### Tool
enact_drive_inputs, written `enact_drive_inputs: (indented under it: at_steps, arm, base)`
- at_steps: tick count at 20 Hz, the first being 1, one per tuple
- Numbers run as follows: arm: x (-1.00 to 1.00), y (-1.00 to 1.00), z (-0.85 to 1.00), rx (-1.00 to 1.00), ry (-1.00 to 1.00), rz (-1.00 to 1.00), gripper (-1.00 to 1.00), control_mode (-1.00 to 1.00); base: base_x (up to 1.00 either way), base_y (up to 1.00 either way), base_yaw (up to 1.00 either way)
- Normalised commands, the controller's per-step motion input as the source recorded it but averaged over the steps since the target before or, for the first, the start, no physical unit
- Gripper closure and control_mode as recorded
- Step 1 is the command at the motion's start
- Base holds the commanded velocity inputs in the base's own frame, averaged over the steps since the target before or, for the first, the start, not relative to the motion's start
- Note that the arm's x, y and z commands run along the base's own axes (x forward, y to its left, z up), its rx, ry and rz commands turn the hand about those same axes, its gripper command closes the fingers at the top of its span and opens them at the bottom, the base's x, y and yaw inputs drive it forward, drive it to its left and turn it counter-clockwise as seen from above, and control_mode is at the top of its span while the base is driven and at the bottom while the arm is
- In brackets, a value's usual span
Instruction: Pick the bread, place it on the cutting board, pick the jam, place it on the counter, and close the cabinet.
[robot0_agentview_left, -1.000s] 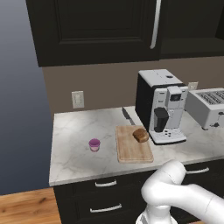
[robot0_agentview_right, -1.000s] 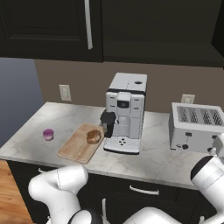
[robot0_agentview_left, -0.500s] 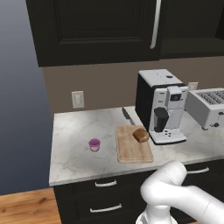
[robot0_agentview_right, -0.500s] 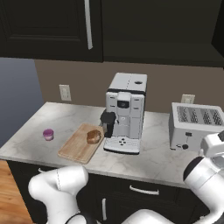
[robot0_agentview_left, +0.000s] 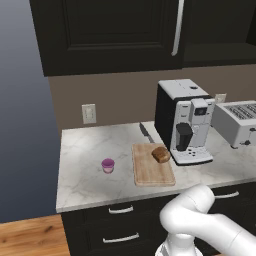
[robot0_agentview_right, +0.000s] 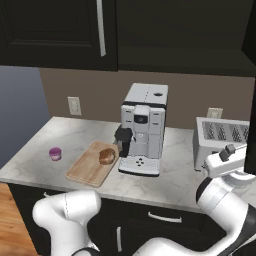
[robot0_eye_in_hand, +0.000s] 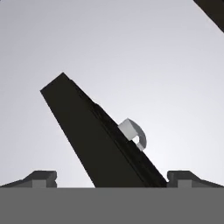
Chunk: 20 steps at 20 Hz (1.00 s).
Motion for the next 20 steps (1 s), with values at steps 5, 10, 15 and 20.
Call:
enact_drive_inputs:
  at_steps: [5, 10, 15, 20]
  arm:
    - [0.0, 0.41, 0.0, -0.09, -0.05, 0.0, -1.0, -1.0]
    - [0.0, 0.38, 0.0, -0.11, 0.0, -0.08, -1.0, -1.0]
    - [0.05, 0.32, 0.0, -0.14, 0.0, -0.17, -1.0, -1.0]
    - [0.14, 0.31, 0.0, -0.11, 0.0, -0.18, -1.0, -1.0]
  base:
    - [0.0, 0.0, 0.0]
    - [0.0, 0.0, 0.0]
    - [0.0, 0.0, 0.0]
    - [0.0, 0.0, 0.0]
